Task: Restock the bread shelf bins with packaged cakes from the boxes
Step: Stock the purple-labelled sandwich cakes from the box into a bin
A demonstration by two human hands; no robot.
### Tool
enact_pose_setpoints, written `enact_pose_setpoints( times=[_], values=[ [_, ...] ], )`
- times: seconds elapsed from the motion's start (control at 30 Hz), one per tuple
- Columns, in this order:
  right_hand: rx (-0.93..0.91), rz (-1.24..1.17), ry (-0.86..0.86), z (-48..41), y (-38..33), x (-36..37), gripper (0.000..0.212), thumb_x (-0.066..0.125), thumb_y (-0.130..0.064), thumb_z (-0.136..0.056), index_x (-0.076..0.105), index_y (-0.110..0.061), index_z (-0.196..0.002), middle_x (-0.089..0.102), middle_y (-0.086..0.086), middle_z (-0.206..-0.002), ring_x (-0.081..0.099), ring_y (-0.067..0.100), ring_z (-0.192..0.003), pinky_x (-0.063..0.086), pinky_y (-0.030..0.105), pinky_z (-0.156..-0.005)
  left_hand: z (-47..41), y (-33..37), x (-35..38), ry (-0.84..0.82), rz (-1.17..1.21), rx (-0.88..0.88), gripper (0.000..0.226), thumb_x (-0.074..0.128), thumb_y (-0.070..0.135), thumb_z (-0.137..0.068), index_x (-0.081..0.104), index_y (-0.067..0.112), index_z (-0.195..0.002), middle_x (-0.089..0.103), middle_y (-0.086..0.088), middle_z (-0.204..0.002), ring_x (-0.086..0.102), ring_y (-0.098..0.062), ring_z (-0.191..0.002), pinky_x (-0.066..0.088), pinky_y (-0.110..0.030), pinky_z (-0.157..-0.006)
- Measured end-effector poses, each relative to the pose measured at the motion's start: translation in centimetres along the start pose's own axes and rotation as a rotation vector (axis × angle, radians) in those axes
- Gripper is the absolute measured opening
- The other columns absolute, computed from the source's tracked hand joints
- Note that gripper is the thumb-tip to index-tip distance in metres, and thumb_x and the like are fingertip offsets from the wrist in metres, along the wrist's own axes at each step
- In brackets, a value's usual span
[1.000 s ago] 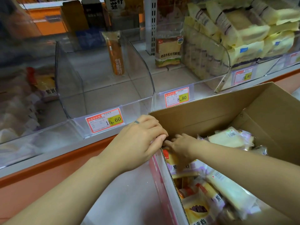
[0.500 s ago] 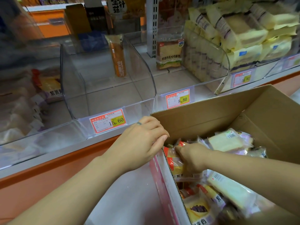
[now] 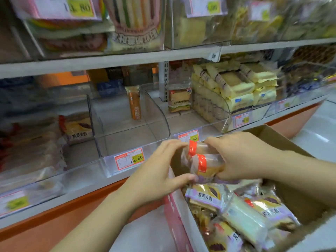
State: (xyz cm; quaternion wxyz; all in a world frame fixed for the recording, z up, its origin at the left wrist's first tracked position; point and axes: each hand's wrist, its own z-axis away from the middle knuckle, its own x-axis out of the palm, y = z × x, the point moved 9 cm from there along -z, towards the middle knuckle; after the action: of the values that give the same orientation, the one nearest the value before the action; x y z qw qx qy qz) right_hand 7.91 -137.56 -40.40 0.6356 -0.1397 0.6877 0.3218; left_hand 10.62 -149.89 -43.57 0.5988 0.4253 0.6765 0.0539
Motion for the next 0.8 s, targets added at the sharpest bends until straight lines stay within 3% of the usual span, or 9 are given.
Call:
enact_pose_setpoints(
  times=[0.07, 0.2, 0.37, 0.53, 0.8],
  values=[
    [-0.018, -0.009, 0.087, -0.3, -1.1, -3.3, 0.054, 0.058, -0.062, -0.070, 0.033, -0.029, -0.106, 0.061, -0.006, -0.099, 0.059, 0.020, -0.090, 0.031, 0.030, -0.066, 0.4, 1.8, -2.9, 0.084, -0.024, 0.034, 0.068, 0.057, 0.069, -0.070, 0.029, 0.049, -0.128, 0.028, 0.024, -0.136, 0.025, 0.020, -0.125, 0.026, -0.002, -0.099],
    [-0.112, -0.030, 0.255, -1.6, -5.0, -8.5, 0.062, 0.057, -0.069, -0.072, 0.035, -0.030, -0.115, 0.059, -0.011, -0.102, 0.057, 0.016, -0.093, 0.035, 0.031, -0.073, 2.1, 4.2, -8.3, 0.177, -0.247, 0.047, 0.067, 0.061, 0.069, -0.069, 0.035, 0.040, -0.123, 0.022, 0.020, -0.142, 0.035, 0.001, -0.128, 0.045, -0.027, -0.093],
    [-0.204, -0.111, 0.435, -4.5, -10.3, -12.6, 0.061, 0.062, -0.064, -0.074, 0.040, -0.030, -0.119, 0.062, -0.011, -0.103, 0.059, 0.015, -0.094, 0.045, 0.031, -0.080, 5.0, 2.7, -13.8, 0.188, -0.492, -0.094, 0.052, 0.066, 0.056, -0.077, 0.044, 0.037, -0.119, 0.026, 0.016, -0.138, 0.048, -0.006, -0.109, 0.048, -0.026, -0.086],
    [-0.281, -0.109, 0.528, -8.5, -15.2, -15.5, 0.068, 0.062, -0.065, -0.072, 0.044, -0.028, -0.126, 0.063, -0.007, -0.108, 0.059, 0.018, -0.097, 0.045, 0.035, -0.081, 8.8, -0.2, -19.4, 0.256, -0.590, -0.177, 0.049, 0.069, 0.037, -0.080, 0.050, 0.033, -0.125, 0.036, 0.012, -0.130, 0.042, -0.006, -0.083, 0.045, -0.027, -0.079],
    [-0.374, -0.098, 0.678, -15.7, -21.0, -16.7, 0.068, 0.072, -0.060, -0.063, 0.060, -0.017, -0.113, 0.067, 0.002, -0.087, 0.061, 0.026, -0.079, 0.047, 0.033, -0.062, 13.2, -6.7, -25.1, 0.481, -0.554, -0.215, 0.033, 0.076, 0.015, -0.069, 0.058, 0.019, -0.097, 0.048, 0.004, -0.113, 0.058, -0.022, -0.085, 0.053, -0.041, -0.071]
  ],
)
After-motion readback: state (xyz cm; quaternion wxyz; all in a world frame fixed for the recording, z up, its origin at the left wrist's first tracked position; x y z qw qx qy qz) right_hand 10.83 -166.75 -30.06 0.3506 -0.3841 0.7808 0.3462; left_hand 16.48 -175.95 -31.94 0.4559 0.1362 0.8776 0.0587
